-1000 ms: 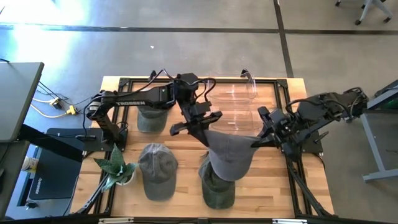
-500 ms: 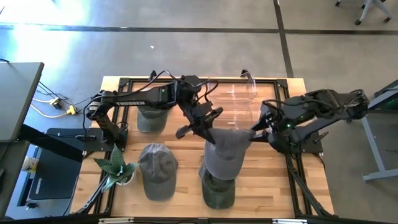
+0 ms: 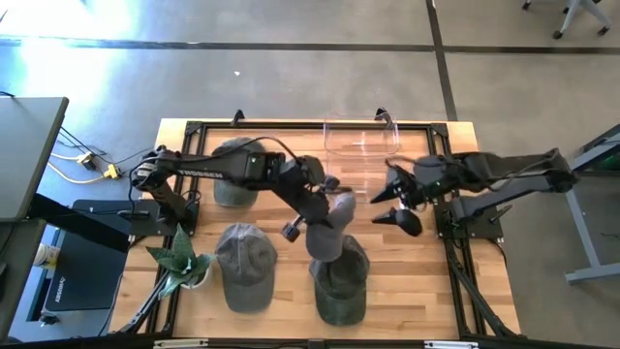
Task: Pick & Place hat
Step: Put the right gray cap into the top transparent bin
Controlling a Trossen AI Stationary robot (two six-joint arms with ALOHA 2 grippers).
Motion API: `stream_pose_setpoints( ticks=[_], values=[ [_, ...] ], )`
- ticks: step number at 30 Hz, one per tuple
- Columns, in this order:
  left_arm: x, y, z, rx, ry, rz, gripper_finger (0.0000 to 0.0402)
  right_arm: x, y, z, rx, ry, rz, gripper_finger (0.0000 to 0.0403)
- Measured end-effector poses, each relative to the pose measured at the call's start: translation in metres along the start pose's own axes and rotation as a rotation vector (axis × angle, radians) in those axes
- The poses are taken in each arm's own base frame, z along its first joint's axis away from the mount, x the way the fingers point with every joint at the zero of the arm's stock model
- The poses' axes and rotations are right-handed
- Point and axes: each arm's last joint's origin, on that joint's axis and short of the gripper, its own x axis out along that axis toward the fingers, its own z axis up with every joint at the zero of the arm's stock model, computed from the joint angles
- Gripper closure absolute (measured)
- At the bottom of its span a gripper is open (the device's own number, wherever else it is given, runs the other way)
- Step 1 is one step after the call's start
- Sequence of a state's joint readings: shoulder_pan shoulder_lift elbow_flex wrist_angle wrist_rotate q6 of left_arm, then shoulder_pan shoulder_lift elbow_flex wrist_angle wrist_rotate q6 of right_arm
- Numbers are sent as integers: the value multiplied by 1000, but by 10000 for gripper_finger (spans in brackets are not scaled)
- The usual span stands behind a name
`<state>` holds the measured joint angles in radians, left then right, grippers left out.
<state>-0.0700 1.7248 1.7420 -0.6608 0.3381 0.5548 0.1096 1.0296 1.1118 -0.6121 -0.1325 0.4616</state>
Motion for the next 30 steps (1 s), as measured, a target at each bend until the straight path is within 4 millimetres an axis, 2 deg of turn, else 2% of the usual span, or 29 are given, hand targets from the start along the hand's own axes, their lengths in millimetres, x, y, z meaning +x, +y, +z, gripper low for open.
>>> stream_pose_setpoints(
  ticks=[3,7,11,15,20,23,26,30],
  values=[
    [3,-8,8,78,-19,-6,401,7,-13,7,-11,-72,80,107],
    [-3,-15,24,125,-58,-12,401,12,-35,18,-24,-110,212,107],
    [-8,-16,33,137,-89,-2,401,33,-64,21,-12,-83,334,107],
    [-9,-15,33,93,-86,1,401,51,-79,29,-33,-58,506,107],
    [-9,-15,33,56,-82,-3,401,76,-87,33,-8,34,743,107],
    [-9,-15,33,26,-82,-4,401,85,-87,32,6,88,820,108],
    [-9,-16,32,21,-71,-7,401,89,-89,30,31,141,870,108],
    [-9,-17,28,3,-28,2,401,85,-81,29,25,174,921,111]
  ],
)
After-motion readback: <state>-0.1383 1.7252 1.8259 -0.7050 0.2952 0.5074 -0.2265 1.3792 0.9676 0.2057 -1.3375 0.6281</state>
